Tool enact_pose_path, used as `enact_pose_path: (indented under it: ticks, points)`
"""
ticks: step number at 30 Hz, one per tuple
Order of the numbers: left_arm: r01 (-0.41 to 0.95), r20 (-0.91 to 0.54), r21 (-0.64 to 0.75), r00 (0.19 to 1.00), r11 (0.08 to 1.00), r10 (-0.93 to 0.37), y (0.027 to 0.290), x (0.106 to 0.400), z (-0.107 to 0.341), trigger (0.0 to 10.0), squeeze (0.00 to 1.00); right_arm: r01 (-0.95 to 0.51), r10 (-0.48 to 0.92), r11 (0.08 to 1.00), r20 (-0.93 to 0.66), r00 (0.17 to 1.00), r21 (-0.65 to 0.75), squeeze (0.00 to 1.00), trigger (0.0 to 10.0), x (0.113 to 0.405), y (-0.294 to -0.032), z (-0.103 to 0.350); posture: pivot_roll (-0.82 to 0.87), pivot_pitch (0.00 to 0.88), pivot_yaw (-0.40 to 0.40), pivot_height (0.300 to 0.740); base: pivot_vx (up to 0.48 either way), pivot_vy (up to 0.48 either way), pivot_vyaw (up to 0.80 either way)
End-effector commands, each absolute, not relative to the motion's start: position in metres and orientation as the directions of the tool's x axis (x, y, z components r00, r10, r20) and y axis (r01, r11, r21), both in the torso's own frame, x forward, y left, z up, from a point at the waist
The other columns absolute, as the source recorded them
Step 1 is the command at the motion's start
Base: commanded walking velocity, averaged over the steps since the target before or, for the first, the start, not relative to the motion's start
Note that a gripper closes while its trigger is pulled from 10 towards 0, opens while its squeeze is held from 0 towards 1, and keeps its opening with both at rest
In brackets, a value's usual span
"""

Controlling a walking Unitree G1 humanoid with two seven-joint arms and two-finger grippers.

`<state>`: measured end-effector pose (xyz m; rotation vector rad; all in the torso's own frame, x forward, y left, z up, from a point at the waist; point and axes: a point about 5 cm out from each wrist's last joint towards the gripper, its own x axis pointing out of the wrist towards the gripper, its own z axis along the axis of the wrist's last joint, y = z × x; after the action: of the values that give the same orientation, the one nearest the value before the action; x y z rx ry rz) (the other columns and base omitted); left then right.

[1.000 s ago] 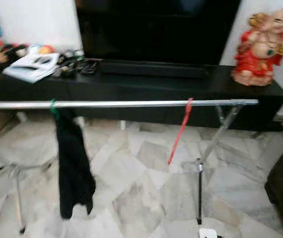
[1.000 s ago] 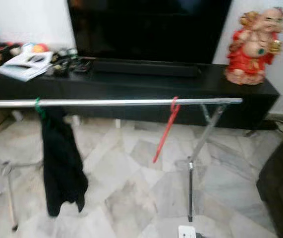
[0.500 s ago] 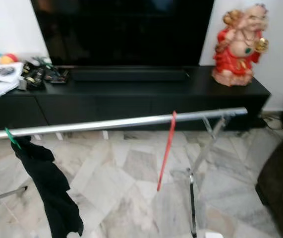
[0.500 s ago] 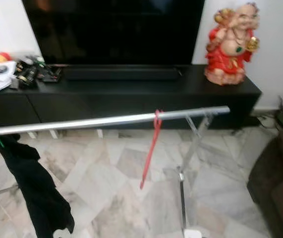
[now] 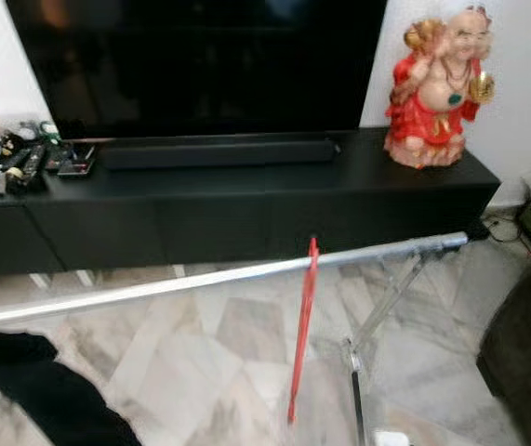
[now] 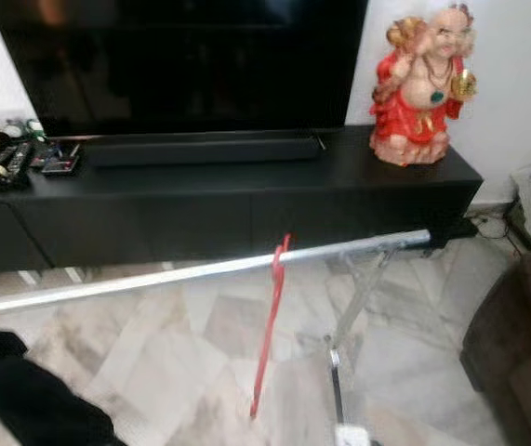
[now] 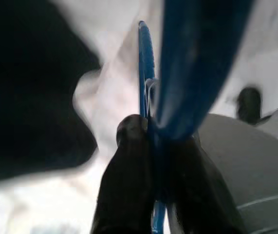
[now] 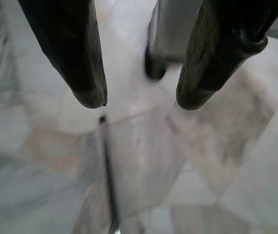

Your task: Hang hanger

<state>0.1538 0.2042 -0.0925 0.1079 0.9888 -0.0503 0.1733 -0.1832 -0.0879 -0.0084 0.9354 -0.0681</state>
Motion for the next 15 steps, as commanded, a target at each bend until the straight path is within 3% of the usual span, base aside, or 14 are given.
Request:
enact_pose_path:
  ticks: [1, 9, 13, 15]
  points:
    - [0.118, -0.845, 0.096, 0.535, 0.988, 0.018, 0.213, 0.146, -0.094, 10.0, 0.00, 0.054, -0.043, 0.998, -0.810, 0.584, -0.015, 0.00, 10.0, 0.170, -0.175, -0.090, 0.03, 0.069, -0.013, 0.740, 0.000, 0.000, 0.00]
    - [0.078, -0.783, 0.132, 0.620, 0.988, 0.055, 0.214, 0.152, -0.089, 10.0, 0.00, 0.044, -0.041, 0.999, -0.812, 0.583, -0.020, 0.00, 10.0, 0.169, -0.175, -0.090, 0.04, 0.071, -0.015, 0.740, 0.000, 0.000, 0.00]
    - [0.139, -0.776, 0.114, 0.630, 0.984, 0.001, 0.211, 0.154, -0.087, 10.0, 0.00, 0.040, -0.041, 0.999, -0.812, 0.582, -0.021, 0.00, 10.0, 0.169, -0.175, -0.090, 0.04, 0.071, -0.015, 0.740, 0.000, 0.000, 0.00]
    - [0.236, -0.781, 0.114, 0.621, 0.965, -0.059, 0.207, 0.156, -0.087, 10.0, 0.00, 0.031, -0.038, 0.999, -0.813, 0.581, -0.024, 0.00, 10.0, 0.170, -0.175, -0.090, 0.04, 0.072, -0.016, 0.740, 0.000, 0.000, 0.00]
